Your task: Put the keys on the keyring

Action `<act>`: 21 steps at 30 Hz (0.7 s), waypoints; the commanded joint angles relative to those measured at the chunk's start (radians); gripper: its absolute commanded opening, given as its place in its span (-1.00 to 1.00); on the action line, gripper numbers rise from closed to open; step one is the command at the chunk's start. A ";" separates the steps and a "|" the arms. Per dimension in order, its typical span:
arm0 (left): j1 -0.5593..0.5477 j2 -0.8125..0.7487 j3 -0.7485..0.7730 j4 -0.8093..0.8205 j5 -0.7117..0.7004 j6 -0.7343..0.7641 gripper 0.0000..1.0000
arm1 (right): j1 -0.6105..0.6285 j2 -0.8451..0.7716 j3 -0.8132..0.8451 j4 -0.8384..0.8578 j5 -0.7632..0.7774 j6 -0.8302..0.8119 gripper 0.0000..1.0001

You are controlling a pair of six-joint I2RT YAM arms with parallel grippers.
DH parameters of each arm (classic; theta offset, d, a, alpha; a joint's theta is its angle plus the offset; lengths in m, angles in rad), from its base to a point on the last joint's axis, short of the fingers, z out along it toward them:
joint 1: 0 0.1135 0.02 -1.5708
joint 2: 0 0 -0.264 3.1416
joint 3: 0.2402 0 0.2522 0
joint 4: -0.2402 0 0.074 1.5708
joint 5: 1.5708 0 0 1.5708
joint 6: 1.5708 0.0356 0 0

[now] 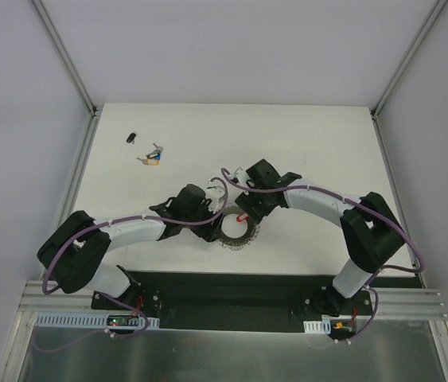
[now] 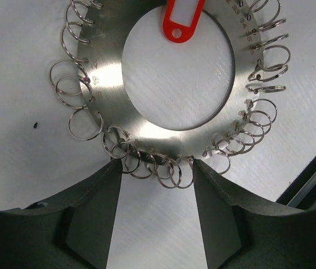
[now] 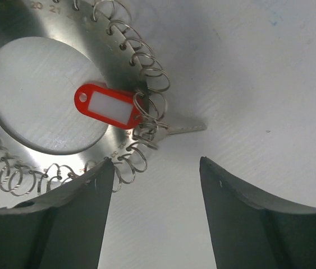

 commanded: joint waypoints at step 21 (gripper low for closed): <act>0.004 -0.798 -0.313 0.005 -0.261 -0.050 0.21 | 0.182 0.119 0.150 -0.008 0.134 -0.343 0.18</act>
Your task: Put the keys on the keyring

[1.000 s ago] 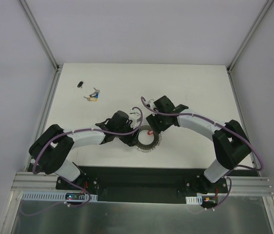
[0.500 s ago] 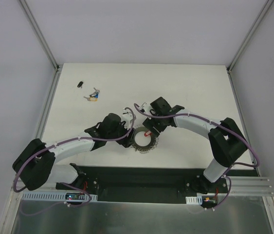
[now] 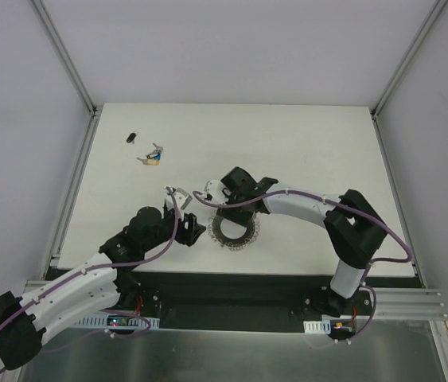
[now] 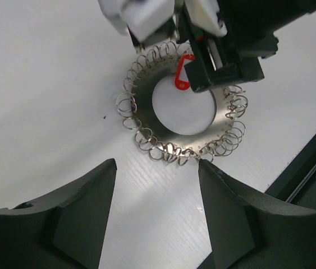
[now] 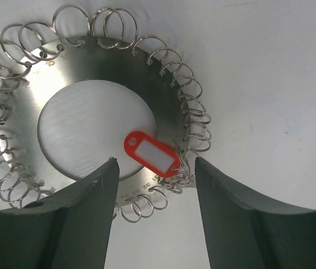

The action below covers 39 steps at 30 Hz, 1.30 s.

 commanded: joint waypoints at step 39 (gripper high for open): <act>0.002 -0.057 -0.015 -0.042 -0.052 -0.009 0.24 | -0.043 0.018 0.112 -0.071 0.392 -0.006 -0.98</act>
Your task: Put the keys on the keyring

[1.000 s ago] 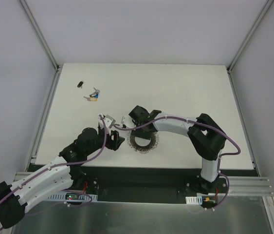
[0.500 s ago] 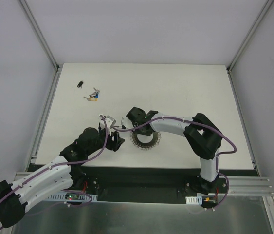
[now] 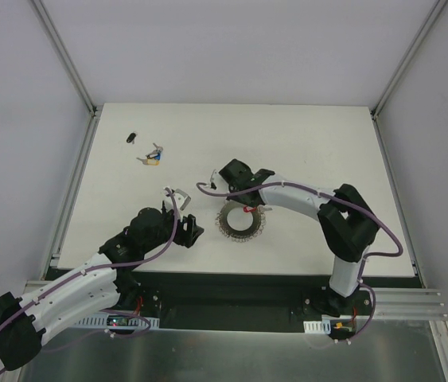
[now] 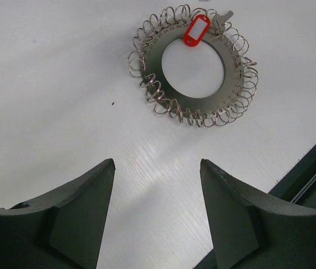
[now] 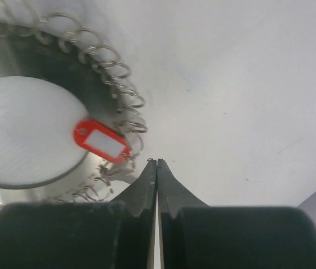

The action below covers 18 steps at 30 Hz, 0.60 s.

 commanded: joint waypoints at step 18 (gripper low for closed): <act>0.002 0.043 0.022 0.008 0.013 -0.006 0.26 | -0.041 -0.084 -0.053 0.016 -0.215 0.018 0.03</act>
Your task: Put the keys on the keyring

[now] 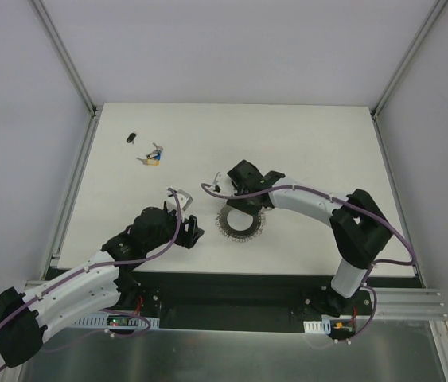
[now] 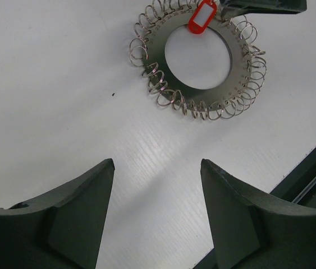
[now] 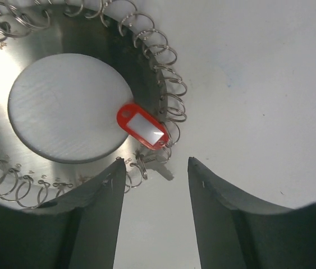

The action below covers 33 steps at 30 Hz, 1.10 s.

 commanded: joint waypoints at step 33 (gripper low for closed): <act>0.004 0.026 0.031 0.001 0.056 -0.032 0.27 | -0.028 0.051 0.069 -0.047 -0.055 0.001 -0.77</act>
